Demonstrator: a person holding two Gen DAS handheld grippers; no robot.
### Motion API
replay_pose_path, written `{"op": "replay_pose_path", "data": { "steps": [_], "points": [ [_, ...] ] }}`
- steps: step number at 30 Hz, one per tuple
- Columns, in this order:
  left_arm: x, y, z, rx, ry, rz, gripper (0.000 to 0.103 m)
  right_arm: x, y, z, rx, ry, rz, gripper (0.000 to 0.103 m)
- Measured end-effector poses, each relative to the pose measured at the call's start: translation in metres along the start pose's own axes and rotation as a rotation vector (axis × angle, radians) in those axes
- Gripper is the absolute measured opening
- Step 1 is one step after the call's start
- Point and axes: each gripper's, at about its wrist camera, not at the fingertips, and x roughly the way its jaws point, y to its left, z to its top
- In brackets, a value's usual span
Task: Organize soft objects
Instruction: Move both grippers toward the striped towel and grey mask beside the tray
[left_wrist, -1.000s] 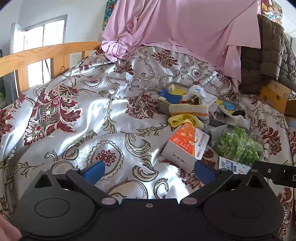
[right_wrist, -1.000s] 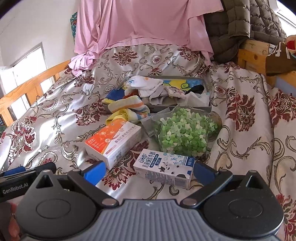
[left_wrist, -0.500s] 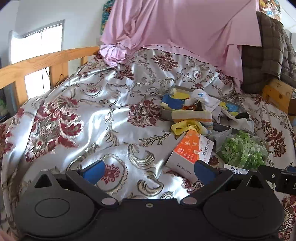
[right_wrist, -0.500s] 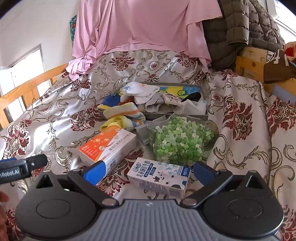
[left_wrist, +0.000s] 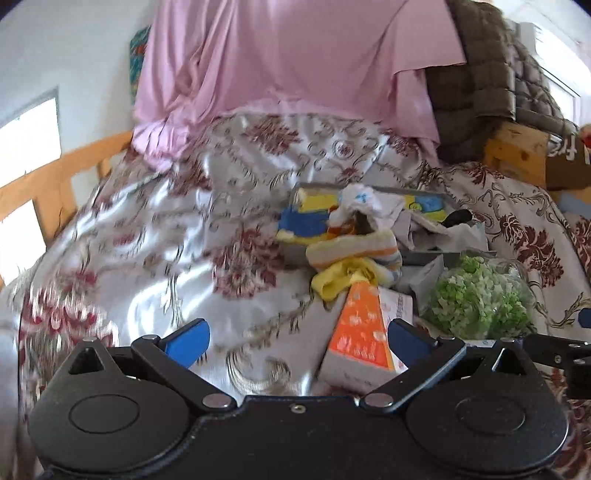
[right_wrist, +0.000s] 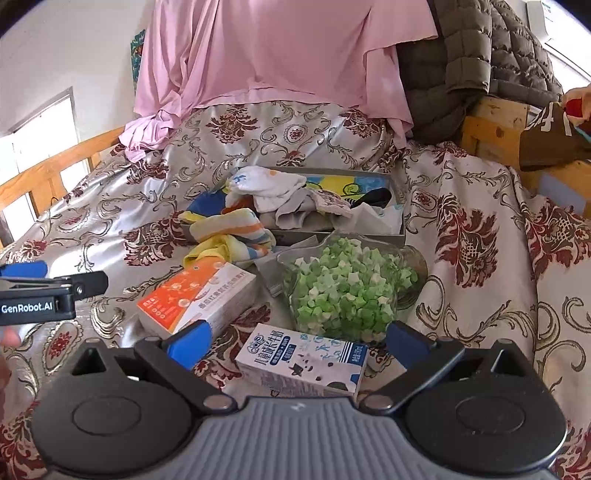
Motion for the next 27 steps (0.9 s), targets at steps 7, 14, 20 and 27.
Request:
{"op": "replay_pose_path", "data": {
  "steps": [7,14,20,27],
  "points": [
    [0.008,0.008,-0.003,-0.061,-0.002,-0.008,0.102,0.011,0.001,0.007,-0.031,-0.039,-0.048,0.103],
    [0.021,0.018,-0.001,-0.135,0.01,-0.009,0.102,0.032,0.004,0.015,-0.067,-0.065,-0.089,0.103],
    [0.039,0.024,-0.005,-0.163,0.053,-0.001,0.102,0.042,0.014,0.012,-0.127,-0.064,-0.092,0.103],
    [0.053,0.034,-0.003,-0.204,0.061,-0.011,0.102,0.059,0.025,0.009,-0.205,-0.045,-0.089,0.103]
  ]
}}
